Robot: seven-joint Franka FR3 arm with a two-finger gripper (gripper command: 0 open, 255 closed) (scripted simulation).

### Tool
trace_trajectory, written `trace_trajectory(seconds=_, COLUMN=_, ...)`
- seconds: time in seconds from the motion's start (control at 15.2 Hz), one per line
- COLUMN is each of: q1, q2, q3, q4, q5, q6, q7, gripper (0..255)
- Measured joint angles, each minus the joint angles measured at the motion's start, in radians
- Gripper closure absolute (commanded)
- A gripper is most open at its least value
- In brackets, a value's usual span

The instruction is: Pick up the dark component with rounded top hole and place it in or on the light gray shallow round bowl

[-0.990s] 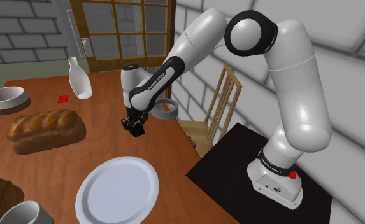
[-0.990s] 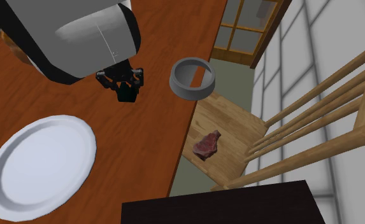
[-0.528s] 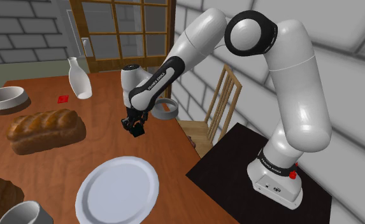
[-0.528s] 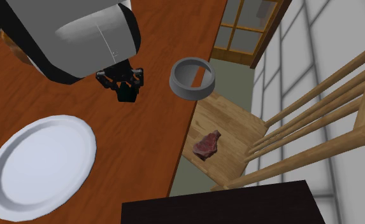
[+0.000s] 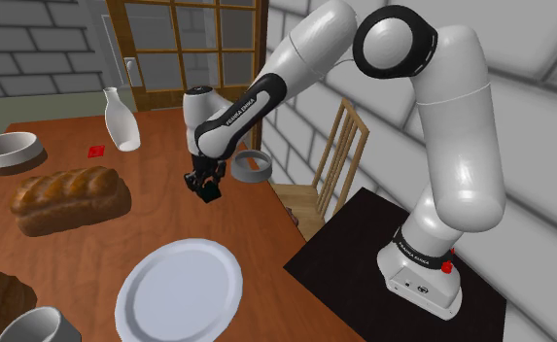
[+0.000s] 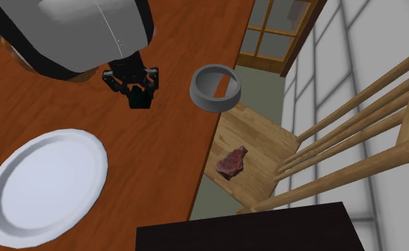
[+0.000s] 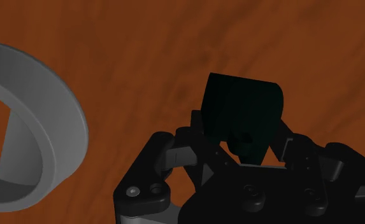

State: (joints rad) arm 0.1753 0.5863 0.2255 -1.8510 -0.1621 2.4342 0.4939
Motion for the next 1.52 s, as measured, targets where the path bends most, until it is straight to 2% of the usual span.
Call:
trace_trajectory(seconds=1.06, q1=-0.019, q2=-0.138, q3=0.029, q4=0.020, q5=0.042, q6=-0.156, q7=-0.022, gripper=255)
trace_trajectory(seconds=1.52, q1=-0.122, q2=-0.183, q3=0.005, q4=-0.034, q5=0.069, q6=-0.145, q7=-0.158, gripper=255)
